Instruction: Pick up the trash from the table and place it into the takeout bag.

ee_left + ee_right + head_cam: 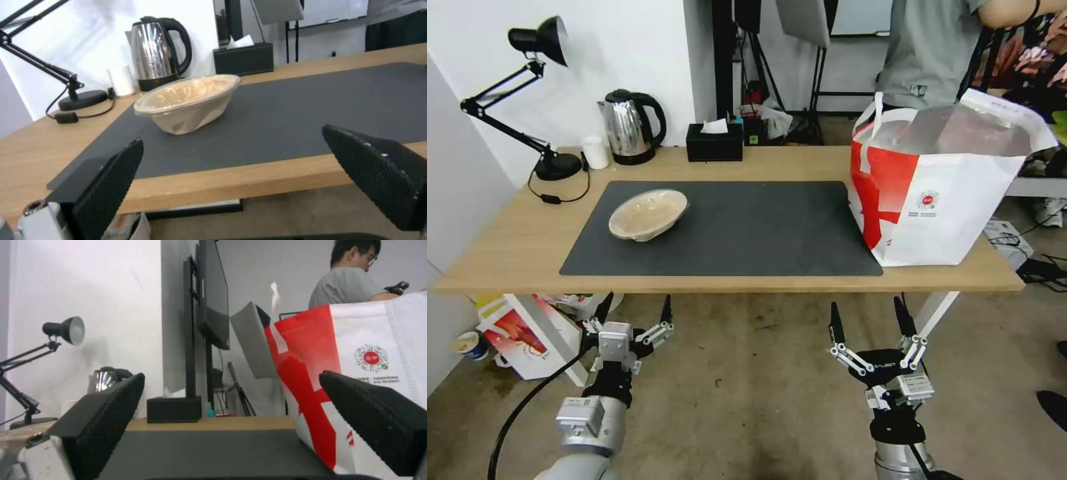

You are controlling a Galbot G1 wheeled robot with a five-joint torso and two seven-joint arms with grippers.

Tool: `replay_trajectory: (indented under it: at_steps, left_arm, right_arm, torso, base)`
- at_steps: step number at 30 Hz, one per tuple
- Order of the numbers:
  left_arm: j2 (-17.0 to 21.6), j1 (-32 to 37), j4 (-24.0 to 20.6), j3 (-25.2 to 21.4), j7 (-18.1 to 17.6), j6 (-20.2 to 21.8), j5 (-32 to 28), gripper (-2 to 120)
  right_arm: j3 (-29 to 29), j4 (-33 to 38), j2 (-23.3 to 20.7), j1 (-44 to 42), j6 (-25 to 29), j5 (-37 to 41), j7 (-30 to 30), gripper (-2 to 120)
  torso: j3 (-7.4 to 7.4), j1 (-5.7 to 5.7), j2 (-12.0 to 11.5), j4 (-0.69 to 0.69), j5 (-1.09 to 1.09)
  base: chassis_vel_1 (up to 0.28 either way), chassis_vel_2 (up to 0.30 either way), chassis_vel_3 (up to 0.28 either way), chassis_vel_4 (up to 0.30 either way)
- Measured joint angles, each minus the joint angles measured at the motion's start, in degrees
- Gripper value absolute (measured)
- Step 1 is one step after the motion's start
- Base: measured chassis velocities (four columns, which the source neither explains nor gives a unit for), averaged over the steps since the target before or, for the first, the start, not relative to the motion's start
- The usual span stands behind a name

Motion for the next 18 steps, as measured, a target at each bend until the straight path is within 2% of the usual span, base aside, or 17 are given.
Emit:
replay_trajectory:
  at_steps: [18]
  left_arm:
    - [0.0,0.0,0.0,0.0,0.0,0.0,0.0,100]
  right_arm:
    - [0.3,0.9,0.9,0.1,0.1,-0.4,0.1,100]
  torso:
    - [0.0,-0.01,0.0,0.0,0.0]
  base:
    - [0.0,0.0,0.0,0.0]
